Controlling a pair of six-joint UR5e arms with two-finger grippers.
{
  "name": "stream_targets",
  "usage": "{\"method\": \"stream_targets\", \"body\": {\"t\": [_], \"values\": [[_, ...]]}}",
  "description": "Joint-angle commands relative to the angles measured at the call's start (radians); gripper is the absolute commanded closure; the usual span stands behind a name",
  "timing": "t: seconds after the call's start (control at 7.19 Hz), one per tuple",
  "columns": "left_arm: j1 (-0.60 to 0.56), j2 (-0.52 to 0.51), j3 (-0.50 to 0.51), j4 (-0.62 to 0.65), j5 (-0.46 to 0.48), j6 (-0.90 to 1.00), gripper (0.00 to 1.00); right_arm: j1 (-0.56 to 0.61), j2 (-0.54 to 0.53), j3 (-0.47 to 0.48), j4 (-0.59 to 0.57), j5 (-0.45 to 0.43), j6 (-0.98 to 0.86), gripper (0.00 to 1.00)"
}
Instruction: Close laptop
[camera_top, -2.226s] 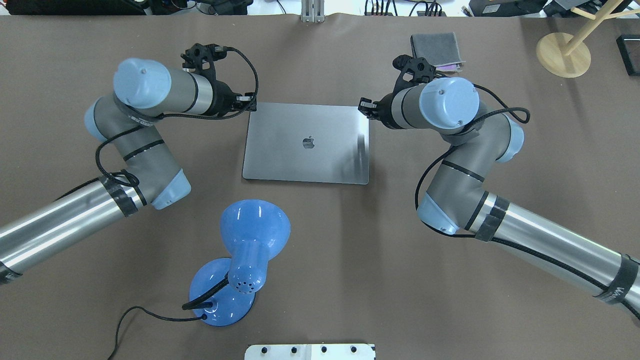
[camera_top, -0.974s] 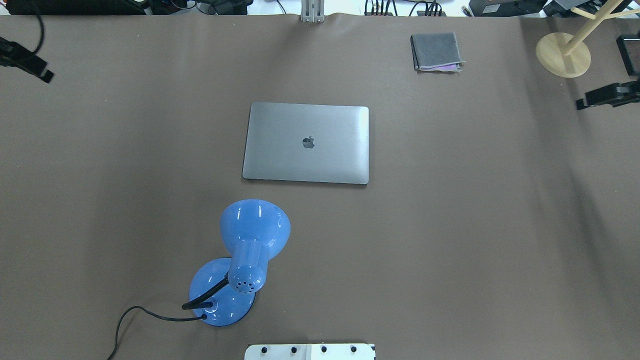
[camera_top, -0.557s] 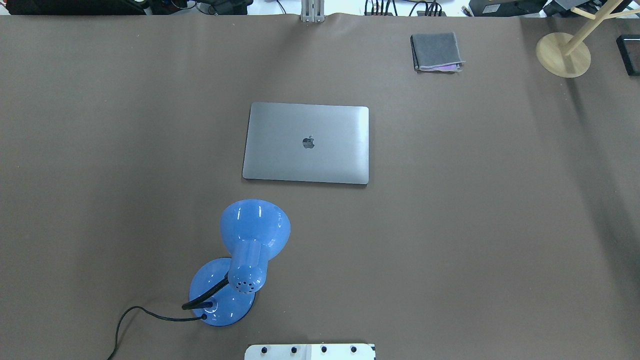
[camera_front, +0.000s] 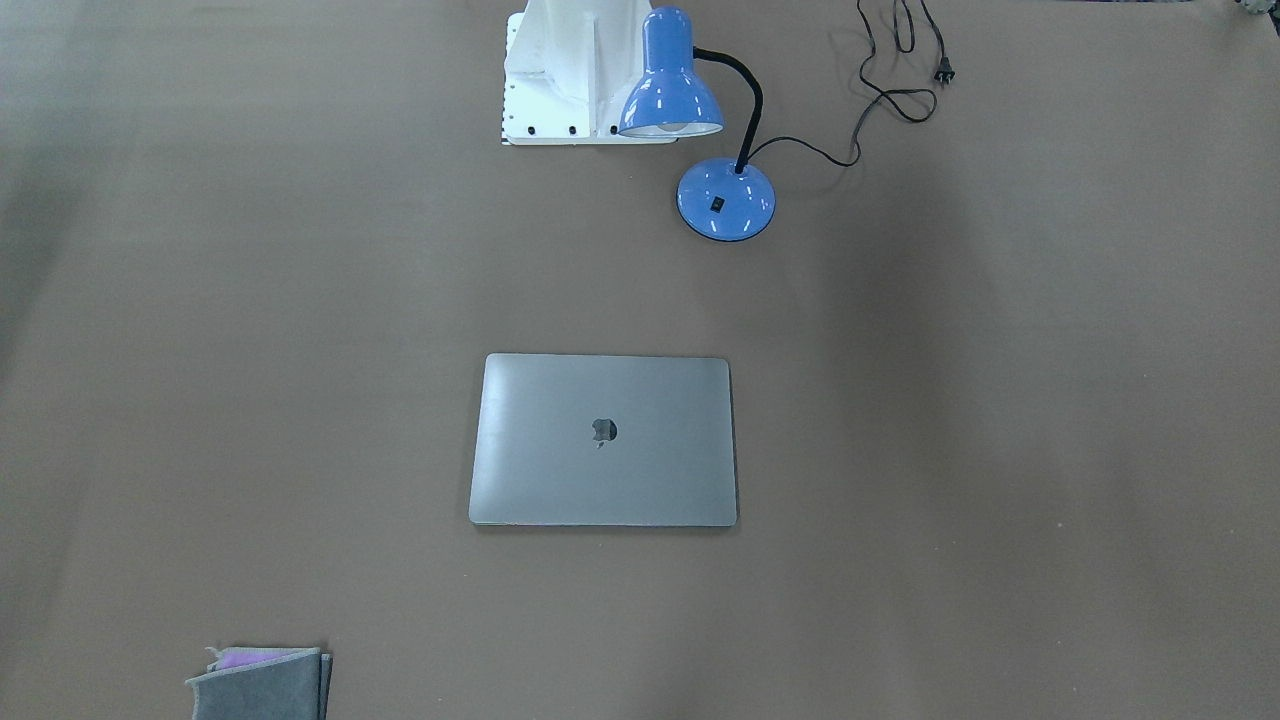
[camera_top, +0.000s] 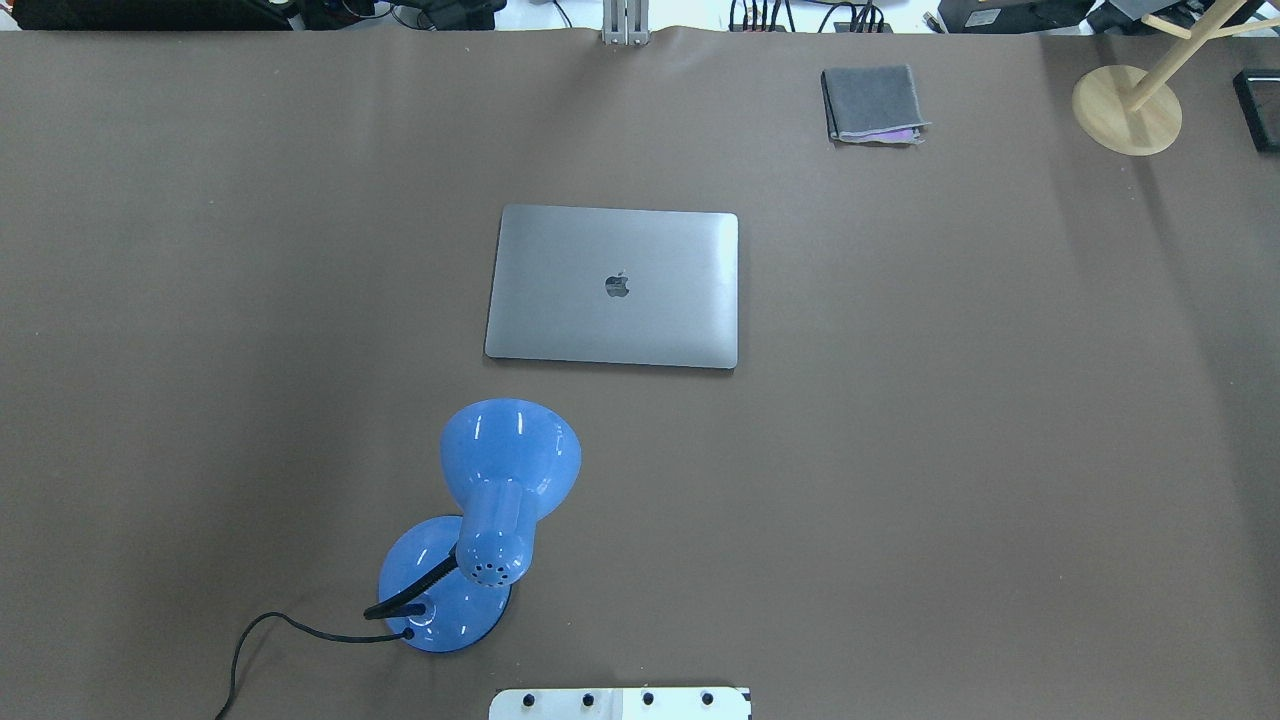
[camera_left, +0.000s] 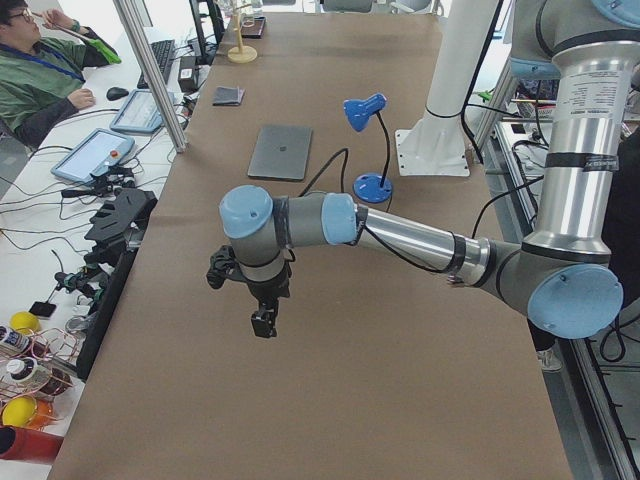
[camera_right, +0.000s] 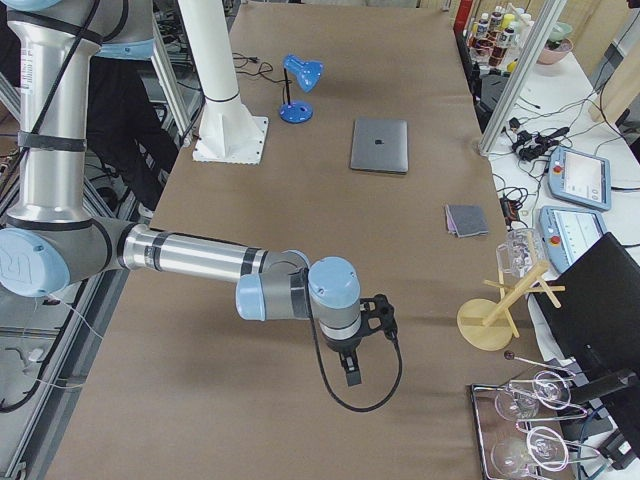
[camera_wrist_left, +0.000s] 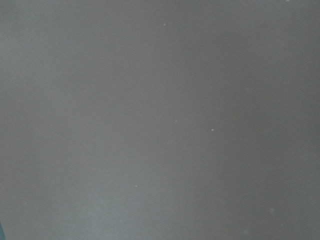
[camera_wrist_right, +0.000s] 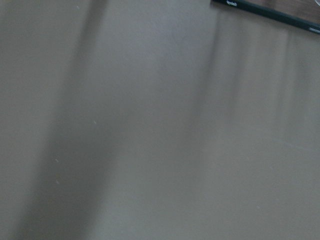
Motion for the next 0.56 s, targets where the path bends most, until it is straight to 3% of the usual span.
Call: {"method": "stream_targets", "body": {"t": [0.0,0.14,0.28,0.42], "values": [[-0.020,0.099,-0.002,-0.119,-0.011,-0.006,0.02,0.014,-0.062,-0.009,-0.005,-0.053,-0.048,0.00],[-0.020,0.099,0.014,-0.118,-0.010,-0.007,0.02,0.014,-0.064,0.000,-0.002,-0.045,-0.049,0.00],[-0.020,0.096,0.030,-0.115,-0.005,-0.007,0.02,-0.022,-0.046,0.017,-0.076,-0.050,-0.041,0.00],[-0.019,0.096,0.038,-0.111,-0.007,-0.010,0.02,-0.035,0.021,0.084,-0.296,-0.050,-0.043,0.00]]}}
